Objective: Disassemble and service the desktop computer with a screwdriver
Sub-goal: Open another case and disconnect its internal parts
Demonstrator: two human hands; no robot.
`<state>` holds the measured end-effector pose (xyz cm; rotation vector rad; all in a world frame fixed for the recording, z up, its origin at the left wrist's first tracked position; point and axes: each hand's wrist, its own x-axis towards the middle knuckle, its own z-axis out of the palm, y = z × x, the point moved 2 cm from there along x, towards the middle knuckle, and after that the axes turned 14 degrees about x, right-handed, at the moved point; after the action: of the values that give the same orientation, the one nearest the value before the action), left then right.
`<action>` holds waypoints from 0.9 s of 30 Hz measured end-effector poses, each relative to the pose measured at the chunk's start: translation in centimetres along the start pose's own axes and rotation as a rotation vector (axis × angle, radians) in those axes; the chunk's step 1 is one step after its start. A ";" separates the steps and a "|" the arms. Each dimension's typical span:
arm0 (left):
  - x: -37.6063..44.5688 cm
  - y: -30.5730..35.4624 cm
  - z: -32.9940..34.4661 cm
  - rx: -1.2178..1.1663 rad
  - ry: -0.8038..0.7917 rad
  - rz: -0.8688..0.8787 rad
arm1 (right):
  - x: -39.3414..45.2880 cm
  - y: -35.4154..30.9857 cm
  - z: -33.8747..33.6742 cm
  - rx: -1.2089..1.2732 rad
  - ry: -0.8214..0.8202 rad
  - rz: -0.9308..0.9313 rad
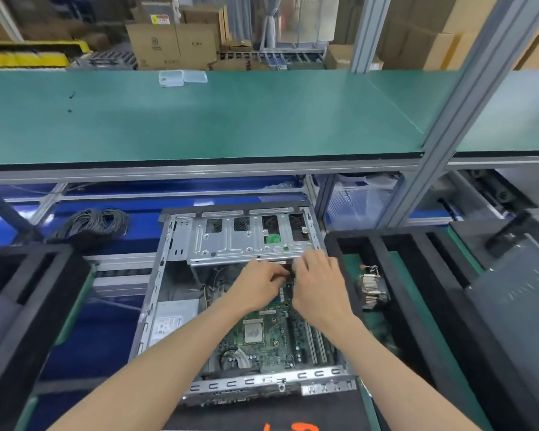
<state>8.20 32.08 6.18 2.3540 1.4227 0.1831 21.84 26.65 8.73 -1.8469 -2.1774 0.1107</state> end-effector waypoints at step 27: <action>7.7 -0.9 9.7 -0.093 -0.343 -0.367 | -0.5 -1.5 8.0 0.118 -0.782 0.233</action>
<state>14.09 36.67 -3.68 1.8946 1.5931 -0.2374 18.40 26.84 1.35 -2.2187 -2.2907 1.1536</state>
